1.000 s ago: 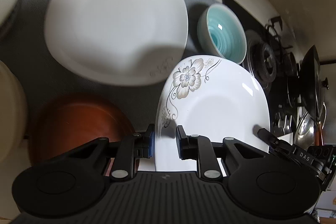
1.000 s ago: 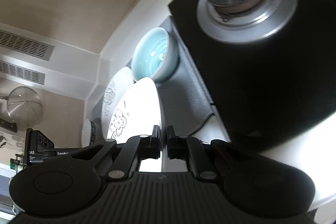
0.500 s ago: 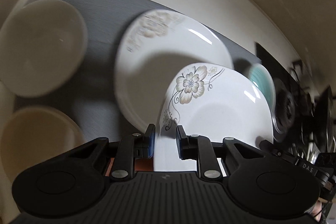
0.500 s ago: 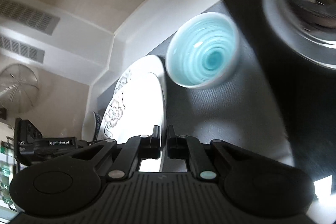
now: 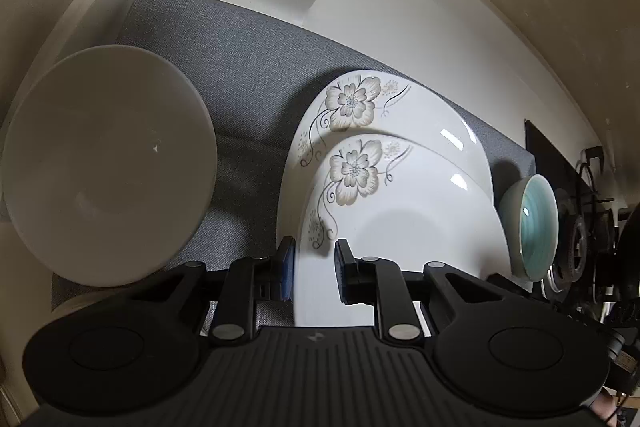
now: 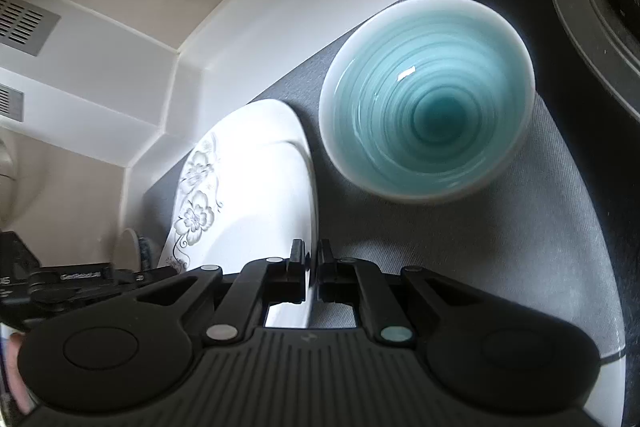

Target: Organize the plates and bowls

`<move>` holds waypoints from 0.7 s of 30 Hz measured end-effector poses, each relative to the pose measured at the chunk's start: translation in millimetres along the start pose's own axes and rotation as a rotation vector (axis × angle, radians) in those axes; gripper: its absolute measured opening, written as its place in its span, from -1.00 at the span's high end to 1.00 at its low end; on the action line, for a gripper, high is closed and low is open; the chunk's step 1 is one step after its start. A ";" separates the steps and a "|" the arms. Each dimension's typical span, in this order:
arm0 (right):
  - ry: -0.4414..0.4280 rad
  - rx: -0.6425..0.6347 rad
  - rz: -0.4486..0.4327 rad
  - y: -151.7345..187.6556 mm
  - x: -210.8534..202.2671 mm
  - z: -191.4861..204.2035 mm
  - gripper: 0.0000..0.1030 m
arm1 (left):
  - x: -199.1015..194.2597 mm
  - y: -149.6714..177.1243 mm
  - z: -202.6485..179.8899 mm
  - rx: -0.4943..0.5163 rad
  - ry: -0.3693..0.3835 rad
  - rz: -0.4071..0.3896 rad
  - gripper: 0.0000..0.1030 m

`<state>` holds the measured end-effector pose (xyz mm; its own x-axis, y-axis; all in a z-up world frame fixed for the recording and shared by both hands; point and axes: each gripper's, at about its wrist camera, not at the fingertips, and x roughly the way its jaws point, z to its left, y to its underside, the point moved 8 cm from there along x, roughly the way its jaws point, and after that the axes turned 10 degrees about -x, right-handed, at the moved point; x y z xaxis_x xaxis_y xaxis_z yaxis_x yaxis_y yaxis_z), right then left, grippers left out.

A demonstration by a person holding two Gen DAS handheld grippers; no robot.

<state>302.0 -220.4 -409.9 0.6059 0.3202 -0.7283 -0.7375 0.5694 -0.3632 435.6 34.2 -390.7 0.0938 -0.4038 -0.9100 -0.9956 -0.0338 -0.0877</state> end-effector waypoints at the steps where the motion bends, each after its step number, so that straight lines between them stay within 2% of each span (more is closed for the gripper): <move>1: 0.007 0.002 -0.005 -0.3 0.8 0.5 0.88 | -1.3 0.0 1.8 -0.007 0.009 0.006 0.59; 10: 0.065 0.004 -0.045 -3.1 2.2 3.7 0.86 | -8.5 21.3 13.9 -0.043 0.065 0.066 0.59; 13: 0.109 -0.063 -0.044 -7.4 5.0 11.3 0.84 | -2.2 34.0 15.5 -0.060 0.078 0.089 0.59; 16: 0.112 -0.064 -0.040 -10.7 5.5 11.6 0.85 | 1.1 42.2 18.0 -0.098 0.106 0.110 0.59; 21: 0.112 -0.160 -0.032 -8.7 -9.2 24.4 0.53 | -11.3 52.7 19.0 -0.093 0.120 0.087 0.60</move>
<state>310.2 -209.8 -385.9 0.5992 0.2125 -0.7719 -0.7618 0.4478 -0.4681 382.1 54.3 -392.7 0.0115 -0.5151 -0.8570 -0.9966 -0.0760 0.0323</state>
